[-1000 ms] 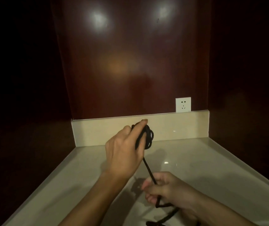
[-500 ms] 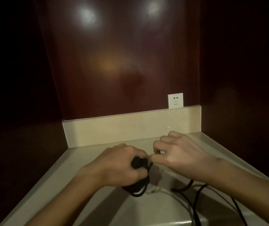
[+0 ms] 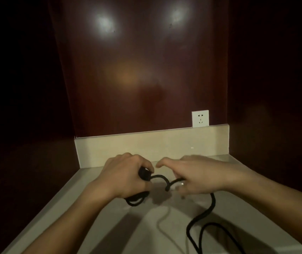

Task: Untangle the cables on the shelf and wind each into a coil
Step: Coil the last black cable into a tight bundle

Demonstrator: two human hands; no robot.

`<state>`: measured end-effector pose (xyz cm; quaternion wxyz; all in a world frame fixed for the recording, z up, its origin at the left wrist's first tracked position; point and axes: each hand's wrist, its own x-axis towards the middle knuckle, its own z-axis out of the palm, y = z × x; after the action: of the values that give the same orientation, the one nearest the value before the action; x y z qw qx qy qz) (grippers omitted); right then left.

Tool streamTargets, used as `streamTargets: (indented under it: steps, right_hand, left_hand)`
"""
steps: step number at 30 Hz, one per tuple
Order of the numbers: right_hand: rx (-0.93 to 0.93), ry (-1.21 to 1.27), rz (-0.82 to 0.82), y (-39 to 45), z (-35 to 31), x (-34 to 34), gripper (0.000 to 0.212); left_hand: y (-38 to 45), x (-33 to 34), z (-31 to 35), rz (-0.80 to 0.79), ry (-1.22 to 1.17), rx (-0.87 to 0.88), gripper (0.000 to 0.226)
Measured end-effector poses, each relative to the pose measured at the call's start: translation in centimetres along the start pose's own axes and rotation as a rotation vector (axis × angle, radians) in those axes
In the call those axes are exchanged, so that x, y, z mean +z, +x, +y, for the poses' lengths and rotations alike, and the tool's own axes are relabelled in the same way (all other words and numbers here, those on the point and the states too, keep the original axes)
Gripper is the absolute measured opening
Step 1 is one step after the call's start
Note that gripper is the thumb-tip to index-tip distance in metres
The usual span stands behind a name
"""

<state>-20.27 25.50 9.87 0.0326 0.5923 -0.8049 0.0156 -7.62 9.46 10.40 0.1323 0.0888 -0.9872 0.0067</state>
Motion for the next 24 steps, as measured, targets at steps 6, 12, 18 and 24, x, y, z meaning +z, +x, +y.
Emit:
streamTargets:
  steps: [6,12,18,24]
  right_hand:
    - [-0.423,-0.704,0.492,1.4,4.1,-1.7,0.025]
    - [-0.397,-0.314,0.656,0.8,2.3,-3.9,0.054]
    - [-0.335,0.114,0.555,-0.9,-0.2,-7.9,0.025]
    - [-0.096,0.313,0.163,-0.8,-1.1,-5.2,0.028]
  left_hand:
    - [0.1,-0.6,-1.2,-0.276,-0.679,0.092,0.02]
    - [-0.5,-0.8,-1.9,-0.172,-1.103,0.233,0.025]
    - [-0.7,-0.1,-2.8,-0.09,-1.438,0.189,0.032]
    - [0.0,0.7,-3.0,0.119,-1.245,0.017,0.026]
